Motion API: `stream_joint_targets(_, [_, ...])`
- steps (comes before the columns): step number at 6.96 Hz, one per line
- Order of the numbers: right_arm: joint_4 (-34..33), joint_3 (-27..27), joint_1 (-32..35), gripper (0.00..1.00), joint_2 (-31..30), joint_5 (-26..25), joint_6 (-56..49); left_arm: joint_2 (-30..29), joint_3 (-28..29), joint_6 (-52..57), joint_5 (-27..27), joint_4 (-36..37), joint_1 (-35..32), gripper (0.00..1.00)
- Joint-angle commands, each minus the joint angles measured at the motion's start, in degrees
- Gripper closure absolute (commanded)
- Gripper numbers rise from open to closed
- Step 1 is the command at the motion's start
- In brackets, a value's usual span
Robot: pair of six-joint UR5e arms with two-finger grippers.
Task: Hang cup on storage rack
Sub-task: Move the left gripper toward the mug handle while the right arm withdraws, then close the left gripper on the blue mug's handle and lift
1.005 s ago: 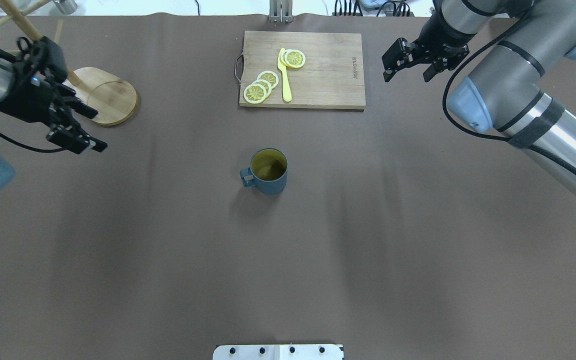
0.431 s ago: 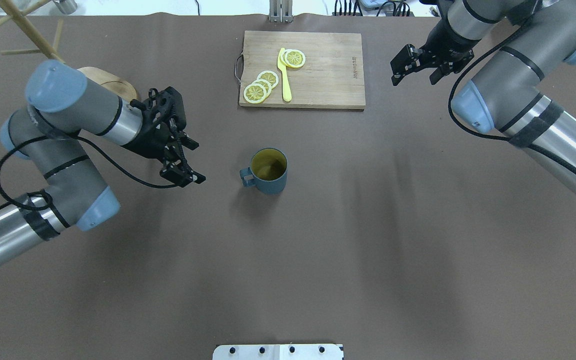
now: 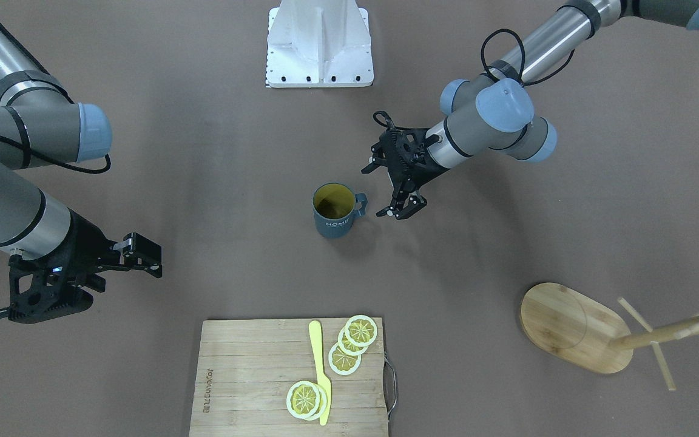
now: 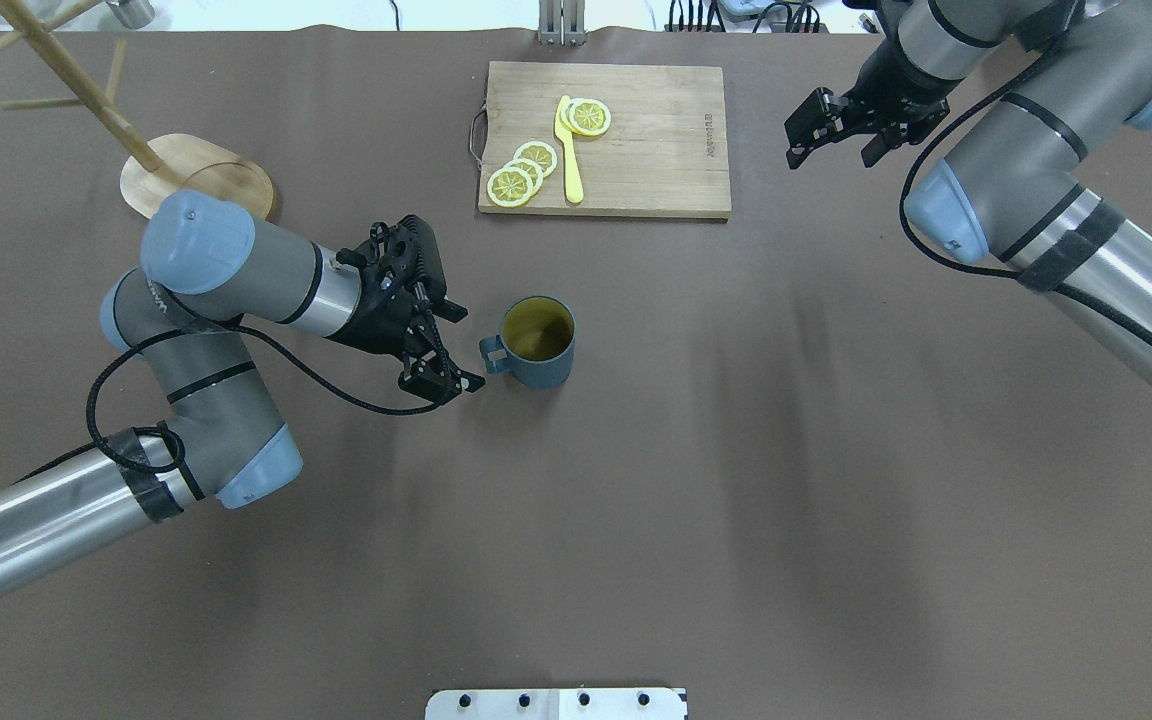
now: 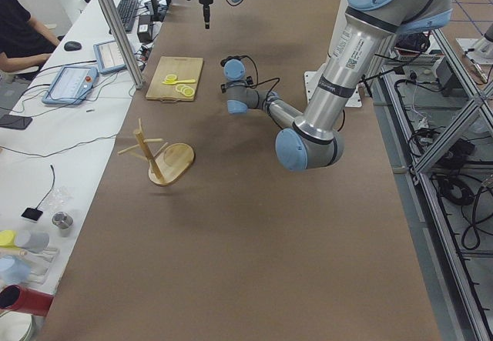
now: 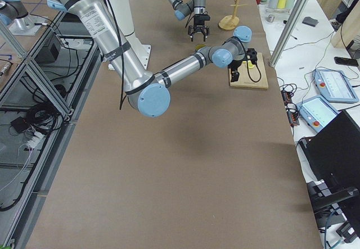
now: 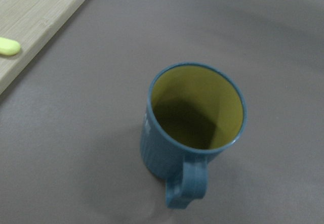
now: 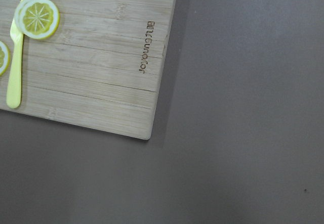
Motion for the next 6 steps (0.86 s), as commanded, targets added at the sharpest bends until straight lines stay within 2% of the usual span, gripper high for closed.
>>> stream_joint_targets(1, [0.06,-0.20,0.04,0.00,0.05,0.00,0.05,-0.58,1.11,-0.22,2.47,-0.72,1.54,0.03])
stream_joint_targets(2, [0.06,-0.20,0.04,0.00,0.05,0.00,0.05,-0.93,1.12,-0.39,5.61,-1.06,2.07,0.05])
stream_joint_targets(3, [0.06,-0.11,0.04,0.00,0.14,0.00,0.05,-1.02,1.20,-2.39,7.03,-1.33,2.42,0.19])
stream_joint_targets(4, [0.06,-0.20,-0.05,0.00,0.23,0.00,0.05,-0.93,1.38,-4.59,7.05,-1.33,2.51,0.40])
stream_joint_targets(5, [-0.03,-0.20,-0.14,0.00,0.23,-0.09,0.05,-0.76,2.51,-6.26,6.88,-1.24,2.60,0.75])
stream_joint_targets(6, [0.06,-0.20,-0.31,0.00,0.31,-0.09,0.05,-0.23,2.87,-7.41,6.70,-1.33,2.69,1.00])
